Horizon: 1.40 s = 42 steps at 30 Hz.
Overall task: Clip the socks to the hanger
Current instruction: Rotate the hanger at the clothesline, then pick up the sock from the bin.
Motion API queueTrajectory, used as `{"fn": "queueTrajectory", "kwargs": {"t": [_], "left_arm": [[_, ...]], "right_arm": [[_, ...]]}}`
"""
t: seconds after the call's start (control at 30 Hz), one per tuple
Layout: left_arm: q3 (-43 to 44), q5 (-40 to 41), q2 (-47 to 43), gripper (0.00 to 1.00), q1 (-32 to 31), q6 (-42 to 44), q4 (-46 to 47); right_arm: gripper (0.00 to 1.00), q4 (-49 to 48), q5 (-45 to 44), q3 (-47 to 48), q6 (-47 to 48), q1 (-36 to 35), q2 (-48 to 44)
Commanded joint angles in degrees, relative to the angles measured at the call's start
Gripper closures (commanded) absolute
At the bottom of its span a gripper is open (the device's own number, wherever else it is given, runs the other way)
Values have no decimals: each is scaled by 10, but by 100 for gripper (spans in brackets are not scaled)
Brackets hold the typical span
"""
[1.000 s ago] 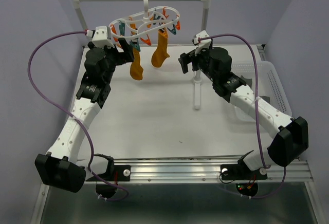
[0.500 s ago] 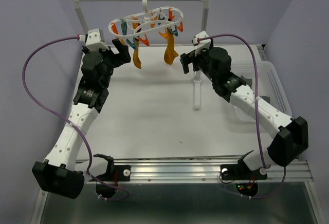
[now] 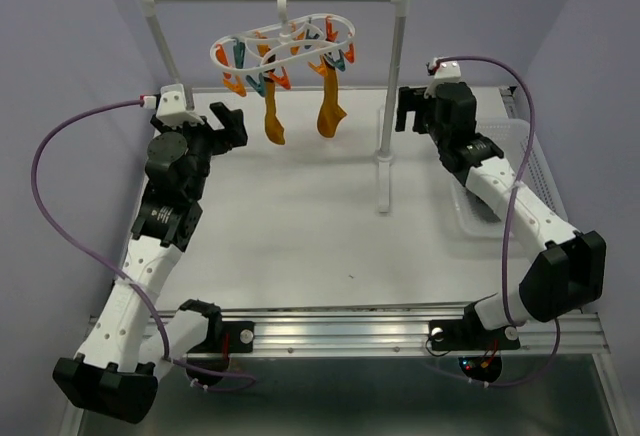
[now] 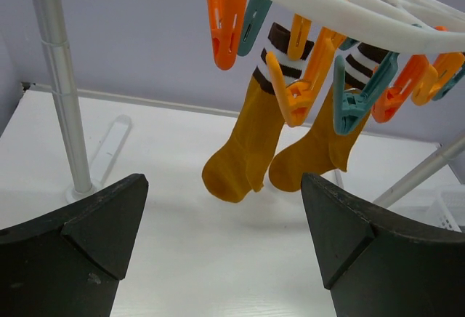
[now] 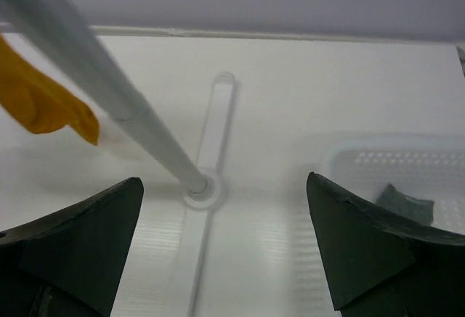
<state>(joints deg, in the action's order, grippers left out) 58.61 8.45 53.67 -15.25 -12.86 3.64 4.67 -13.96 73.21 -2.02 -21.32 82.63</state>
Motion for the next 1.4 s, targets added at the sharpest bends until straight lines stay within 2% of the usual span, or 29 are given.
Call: {"fn": "queueTrajectory", "kwargs": {"t": [0.0, 0.07, 0.17, 0.33, 0.43, 0.57, 0.73, 0.83, 0.97, 1.0, 1.07, 1.17, 1.37], "left_arm": [[-34, -4, -50, 1, 5, 38, 33], [-45, -12, -61, 1, 4, 42, 29], [-61, -36, -66, 1, 4, 40, 37], [-95, -76, -63, 1, 4, 36, 60], [-115, -77, -62, 1, 5, 23, 69], [-147, -114, -64, 1, 5, 7, 87], [-167, -111, -75, 1, 5, -3, 91], [-169, -106, -83, 1, 4, -5, 90], [-170, -106, -85, 1, 4, -7, 93], [-169, -106, -87, 1, 4, -7, 92], [-169, -106, -86, 1, 4, -7, 95], [-170, -109, -81, 1, 4, -8, 102], [-161, -137, -64, 1, 4, -8, 109]], "right_arm": [[0, 66, -63, 7, -84, 78, -27], [0, 108, -66, 6, -151, 141, -19], [0, 133, -38, -9, -176, 214, -5], [0, 154, -23, -14, -188, 261, 58], [0, 156, 33, -17, -214, 296, 90], [0, 155, 4, -9, -189, 296, 160], [4, 153, -5, -25, -196, 301, 205], [11, 151, -6, -35, -199, 301, 222], [41, 151, -19, -40, -213, 301, 225], [52, 149, -20, -43, -214, 301, 220], [63, 145, -24, -40, -209, 301, 195], [75, 147, -20, -32, -198, 301, 157], [83, 151, -14, -15, -155, 301, 79]]}}
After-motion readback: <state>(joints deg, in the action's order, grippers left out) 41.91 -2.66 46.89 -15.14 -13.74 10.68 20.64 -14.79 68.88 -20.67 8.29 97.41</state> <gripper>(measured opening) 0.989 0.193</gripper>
